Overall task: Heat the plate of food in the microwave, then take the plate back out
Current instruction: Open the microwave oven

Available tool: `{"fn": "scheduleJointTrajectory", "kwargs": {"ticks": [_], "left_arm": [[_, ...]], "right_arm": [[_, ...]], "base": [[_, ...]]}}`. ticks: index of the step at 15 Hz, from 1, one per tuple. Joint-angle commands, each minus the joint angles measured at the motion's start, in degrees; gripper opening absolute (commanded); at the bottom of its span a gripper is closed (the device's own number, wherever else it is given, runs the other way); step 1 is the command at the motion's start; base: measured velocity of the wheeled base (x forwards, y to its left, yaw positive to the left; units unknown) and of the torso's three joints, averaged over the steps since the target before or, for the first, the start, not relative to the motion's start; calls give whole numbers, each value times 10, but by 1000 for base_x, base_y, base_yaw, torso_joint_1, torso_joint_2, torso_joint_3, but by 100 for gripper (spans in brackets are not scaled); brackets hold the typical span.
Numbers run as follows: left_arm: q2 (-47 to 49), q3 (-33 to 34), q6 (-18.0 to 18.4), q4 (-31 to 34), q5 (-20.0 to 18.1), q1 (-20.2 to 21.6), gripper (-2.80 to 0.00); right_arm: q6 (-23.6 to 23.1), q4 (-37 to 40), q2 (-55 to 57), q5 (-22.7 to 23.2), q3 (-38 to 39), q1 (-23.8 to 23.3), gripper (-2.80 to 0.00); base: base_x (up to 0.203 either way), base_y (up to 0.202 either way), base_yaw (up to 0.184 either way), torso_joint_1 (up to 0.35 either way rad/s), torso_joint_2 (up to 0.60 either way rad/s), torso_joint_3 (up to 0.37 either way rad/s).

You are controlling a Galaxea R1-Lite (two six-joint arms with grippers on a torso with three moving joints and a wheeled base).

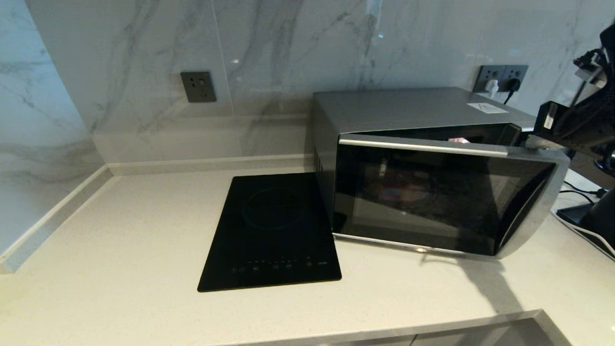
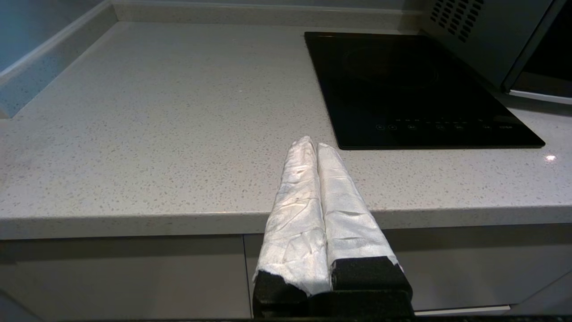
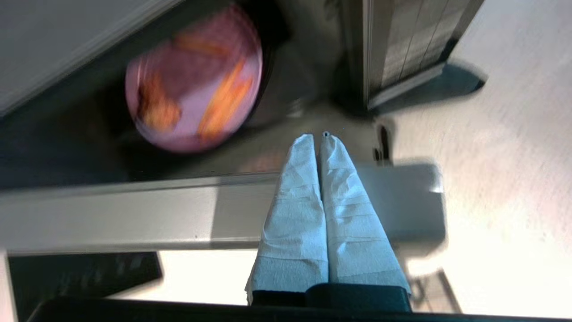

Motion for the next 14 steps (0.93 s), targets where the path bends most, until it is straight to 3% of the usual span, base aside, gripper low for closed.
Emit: {"fn": "scheduleJointTrajectory", "kwargs": {"ticks": [1,6,10,12,14], "left_arm": [[1,0,0,0,0,0,-280],[1,0,0,0,0,0,-280],[1,0,0,0,0,0,-280],[1,0,0,0,0,0,-280],[1,0,0,0,0,0,-280]], "right_arm": [[1,24,-49,33,38,0,-280],[0,100,-125,109,85,2,-280],[0,132,-144,132,88,7,-280],[-5,157,-151,161,86,34,-280],[-4,172,-155,183,86,93,-280]], "base": [[0,0,0,0,0,0],[0,0,0,0,0,0],[0,0,0,0,0,0],[0,0,0,0,0,0],[0,0,0,0,0,0]]}}
